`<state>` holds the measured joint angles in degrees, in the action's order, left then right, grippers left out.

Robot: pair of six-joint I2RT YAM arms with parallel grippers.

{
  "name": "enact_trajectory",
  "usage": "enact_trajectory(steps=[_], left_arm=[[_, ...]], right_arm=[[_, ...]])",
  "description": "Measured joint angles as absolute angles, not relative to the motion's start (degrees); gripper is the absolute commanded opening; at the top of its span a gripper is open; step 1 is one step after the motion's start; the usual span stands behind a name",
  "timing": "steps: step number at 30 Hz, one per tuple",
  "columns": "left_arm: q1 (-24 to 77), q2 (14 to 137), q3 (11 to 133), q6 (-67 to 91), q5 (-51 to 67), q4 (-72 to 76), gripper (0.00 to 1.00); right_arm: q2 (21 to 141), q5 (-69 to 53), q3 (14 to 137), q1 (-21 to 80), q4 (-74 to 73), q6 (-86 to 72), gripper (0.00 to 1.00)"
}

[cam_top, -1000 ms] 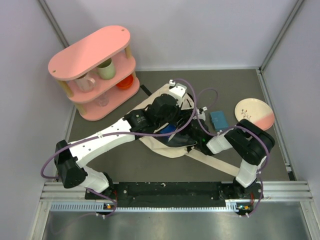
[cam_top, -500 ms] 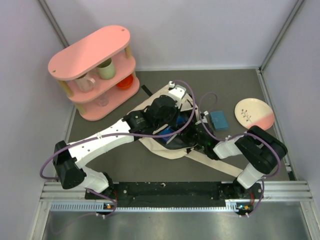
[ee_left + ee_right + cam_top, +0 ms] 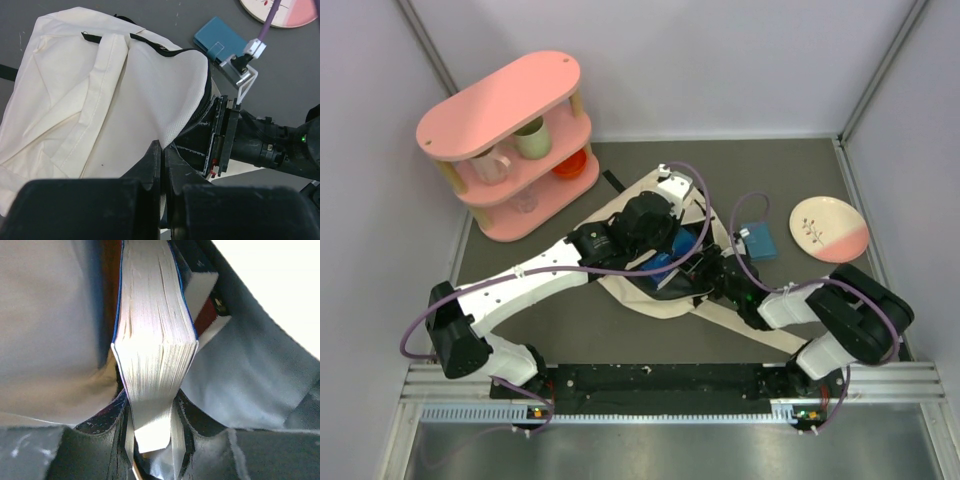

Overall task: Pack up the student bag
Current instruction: Place the book in the student bag.

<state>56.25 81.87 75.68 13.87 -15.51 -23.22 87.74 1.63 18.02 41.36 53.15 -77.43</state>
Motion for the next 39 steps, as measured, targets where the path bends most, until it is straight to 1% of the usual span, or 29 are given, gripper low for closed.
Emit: enact_trajectory(steps=[3,6,8,12,15,16,19,21,22,24,26,28,33,38,39], left_arm=[[56.25,81.87,75.61,13.89,-15.2,-23.22,0.0],[56.21,81.87,75.64,13.89,-14.61,-23.22,0.0],[56.18,81.84,75.64,13.89,-14.33,-23.22,0.0],[56.18,81.6,75.64,13.91,-13.91,-23.24,0.0],[56.16,81.34,75.64,13.96,-13.91,-23.24,0.0],[56.14,81.28,75.64,14.04,-13.89,-23.24,0.0],[56.03,81.23,75.61,14.35,-13.87,-23.24,0.0],[55.96,81.23,75.61,14.55,-13.87,-23.24,0.0],[55.96,81.23,75.61,14.63,-13.87,-23.24,0.0],[55.92,81.23,75.61,14.74,-13.78,-23.24,0.0],[55.92,81.23,75.59,14.81,-13.72,-23.24,0.0],[55.92,81.23,75.55,14.85,-13.67,-23.22,0.0],[55.92,81.23,75.22,14.9,-13.43,-23.2,0.0],[55.92,81.23,75.2,14.9,-13.3,-23.2,0.0],[55.92,81.23,75.2,14.9,-13.3,-23.2,0.0]], right_arm=[[84.44,4.49,18.87,41.36,49.5,-77.12,0.0],[84.62,6.76,22.83,41.36,45.63,-76.9,0.0],[86.39,7.42,25.78,41.36,44.31,-77.17,0.0],[94.0,8.16,31.4,41.56,44.84,-78.54,0.0],[97.21,8.73,32.42,41.93,46.28,-79.81,0.04],[97.91,8.91,32.42,42.04,46.92,-80.2,0.12],[100.07,9.15,32.47,42.28,49.08,-81.21,0.3],[100.47,9.06,32.49,42.28,49.71,-81.21,0.36],[100.47,8.97,32.53,42.3,49.69,-81.17,0.42],[100.47,8.82,32.56,42.3,49.65,-80.99,0.49],[100.2,8.43,32.49,42.28,49.91,-80.42,0.53],[99.22,7.77,31.94,42.26,49.63,-79.48,0.59],[93.97,6.55,28.47,42.26,45.54,-76.44,0.61],[89.45,6.39,26.59,42.26,43.44,-74.87,0.51],[89.32,6.31,26.59,42.26,43.42,-74.67,0.45]])
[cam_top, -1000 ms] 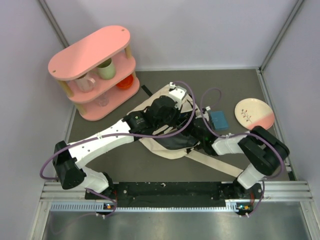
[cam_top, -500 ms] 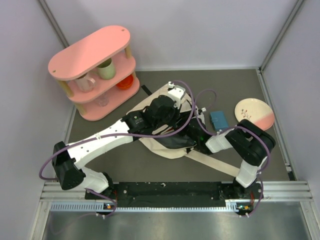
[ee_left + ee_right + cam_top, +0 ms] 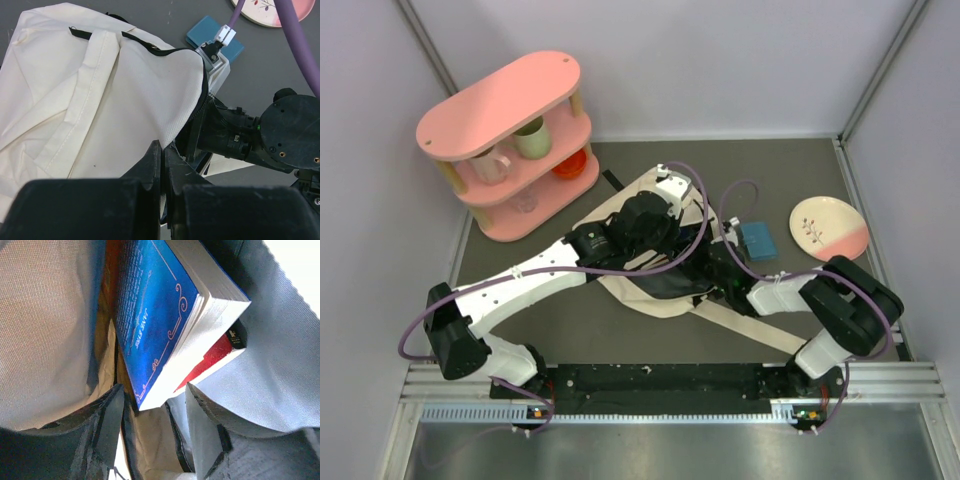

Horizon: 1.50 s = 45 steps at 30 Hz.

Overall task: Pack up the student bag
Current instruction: Place the book in the student bag.

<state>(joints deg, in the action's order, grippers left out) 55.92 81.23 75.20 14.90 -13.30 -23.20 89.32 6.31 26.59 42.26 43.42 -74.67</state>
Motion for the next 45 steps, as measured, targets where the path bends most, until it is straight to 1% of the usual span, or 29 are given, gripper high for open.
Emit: enact_trajectory(steps=[2,3,5,6,7,9,14,15,16,17,19,20,22,26,29,31,33,35,37,45], left_arm=[[55.92,81.23,75.2,14.9,-13.26,-23.18,0.0],[55.92,81.23,75.2,14.9,-13.23,-23.2,0.0],[55.9,81.23,75.2,14.9,-13.06,-23.2,0.0],[55.9,81.23,75.18,14.9,-13.06,-23.2,0.0],[55.88,81.23,75.18,14.9,-13.06,-23.2,0.0],[55.86,81.19,75.05,14.9,-13.04,-23.18,0.0],[55.77,81.1,74.3,14.9,-12.88,-23.22,0.0],[55.75,81.1,74.13,14.9,-12.86,-23.16,0.0],[55.77,81.1,73.97,14.92,-12.8,-23.16,0.0],[55.77,81.03,73.69,14.94,-12.75,-23.07,0.0],[55.77,80.79,72.88,15.18,-12.67,-22.68,0.0],[55.77,80.4,72.01,15.4,-12.75,-22.37,0.0],[55.77,79.66,70.65,16.12,-12.97,-22.17,0.0],[55.7,78.46,68.95,17.17,-13.3,-21.61,0.0],[55.53,78.15,68.77,17.72,-13.32,-21.17,0.0],[55.48,78.15,68.77,17.89,-13.3,-20.99,0.0],[55.48,78.15,68.77,17.93,-13.21,-20.99,0.0],[55.48,78.15,68.77,17.93,-13.08,-20.99,0.0],[55.48,78.15,68.77,17.93,-13.02,-20.99,0.0],[55.44,78.15,68.77,18.06,-12.84,-20.99,0.0]], right_arm=[[89.34,6.0,26.72,42.26,43.31,-74.37,0.38],[89.38,5.78,26.74,42.26,43.22,-74.32,0.3],[90.41,5.45,27.38,42.26,43.75,-74.39,0.25],[91.13,5.26,27.9,42.26,43.97,-74.28,0.2],[92.2,4.99,28.62,42.26,44.47,-74.35,0.2],[93.58,4.54,29.39,42.26,44.51,-74.13,0.21],[95.13,2.72,31.29,42.26,44.77,-73.17,0.32],[95.0,2.7,31.2,42.26,44.97,-72.84,0.38],[94.76,2.76,30.98,42.26,45.1,-72.34,0.41],[93.91,2.83,30.22,42.26,45.32,-71.83,0.46],[89.82,3.22,26.87,42.26,44.91,-70.37,0.5],[85.73,3.6,24.36,42.26,43.27,-69.14,0.52],[77.91,4.82,20.75,42.26,39.62,-67.4,0.53],[59.9,11.22,19.14,42.24,23.99,-62.28,0.53],[51.0,16.34,19.84,42.24,13.65,-58.41,0.52],[48.03,18.79,20.49,42.22,7.86,-57.19,0.52],[46.72,20.34,21.21,42.15,2.35,-56.95,0.5],[46.78,20.27,21.41,41.65,-1.91,-57.1,0.45],[47.88,19.38,21.41,41.08,-4.64,-57.28,0.44],[55.31,13.72,21.41,39.38,-5.02,-57.23,0.38]])
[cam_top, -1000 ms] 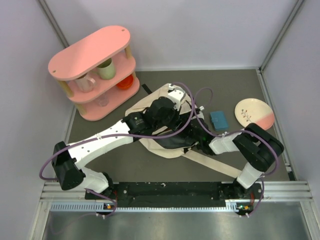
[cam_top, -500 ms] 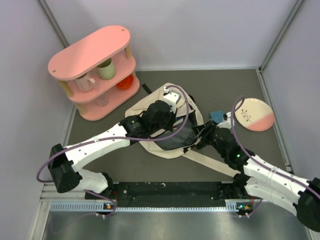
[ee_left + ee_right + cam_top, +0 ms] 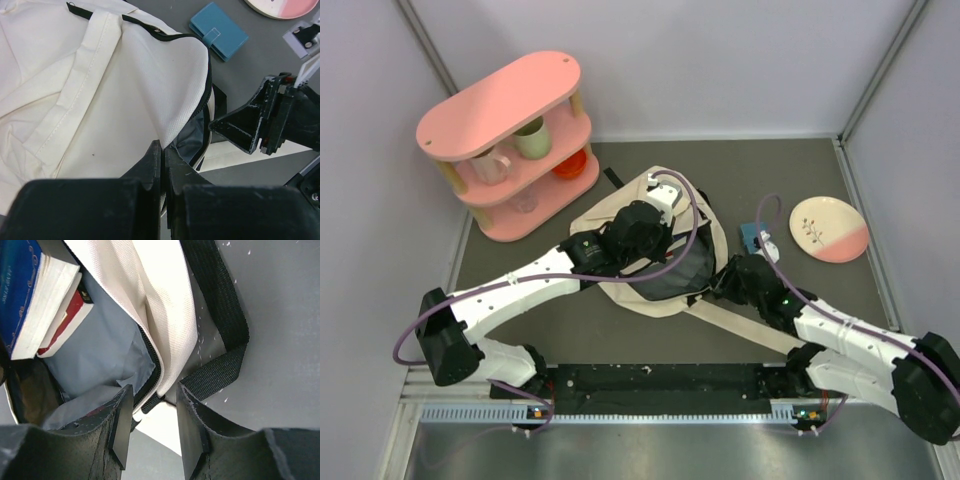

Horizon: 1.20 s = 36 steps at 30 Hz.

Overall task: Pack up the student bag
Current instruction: Place the book in the student bag, then zip the student bag at the center of the board.

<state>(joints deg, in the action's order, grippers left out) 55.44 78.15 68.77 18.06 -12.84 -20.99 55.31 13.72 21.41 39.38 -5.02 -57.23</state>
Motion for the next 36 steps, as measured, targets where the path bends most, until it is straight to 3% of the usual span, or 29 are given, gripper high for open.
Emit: enact_trajectory(steps=[16,36], left_arm=[[55.44,78.15,68.77,18.11,-12.82,-21.02,0.0],[55.44,78.39,68.77,18.11,-12.4,-21.06,0.0]], right_arm=[[62.85,8.29,21.45,36.18,2.11,-57.01,0.3],[62.04,4.97,21.39,35.7,4.1,-58.63,0.32]])
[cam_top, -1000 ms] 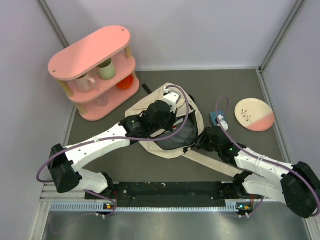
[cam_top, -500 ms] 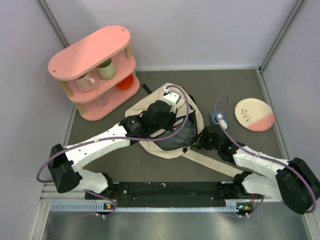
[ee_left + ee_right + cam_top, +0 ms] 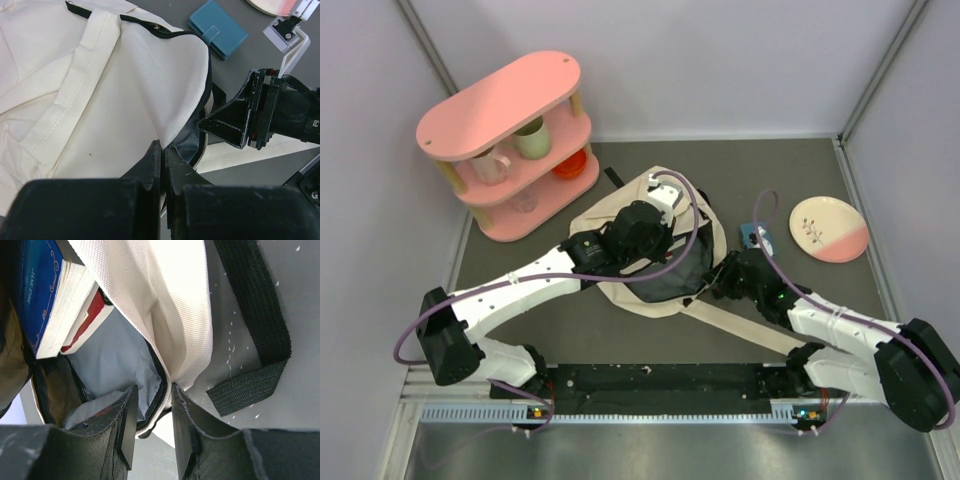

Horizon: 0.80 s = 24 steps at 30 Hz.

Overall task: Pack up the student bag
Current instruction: Zip the student bag at the center of the board.

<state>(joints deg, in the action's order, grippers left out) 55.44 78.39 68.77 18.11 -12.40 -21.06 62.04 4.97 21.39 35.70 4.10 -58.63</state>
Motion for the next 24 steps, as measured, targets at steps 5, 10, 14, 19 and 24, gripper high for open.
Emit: enact_trajectory(steps=[5,10,14,19,24], left_arm=[[55.44,78.39,68.77,18.09,-12.43,-21.12,0.0],[55.44,78.39,68.77,18.09,-12.4,-21.26,0.0],[55.44,78.61,68.77,18.09,-12.23,-21.26,0.0],[55.44,79.15,68.77,18.09,-11.86,-21.45,0.0],[55.44,79.2,68.77,17.87,-11.88,-21.54,0.0]], right_arm=[[62.37,3.01,21.39,35.7,4.71,-59.66,0.28],[62.35,2.0,20.86,35.7,5.04,-60.49,0.13],[62.67,1.74,20.47,35.46,5.21,-60.71,0.0],[63.37,1.61,20.53,35.44,4.86,-60.45,0.0],[59.09,1.65,20.69,35.44,0.78,-59.64,0.0]])
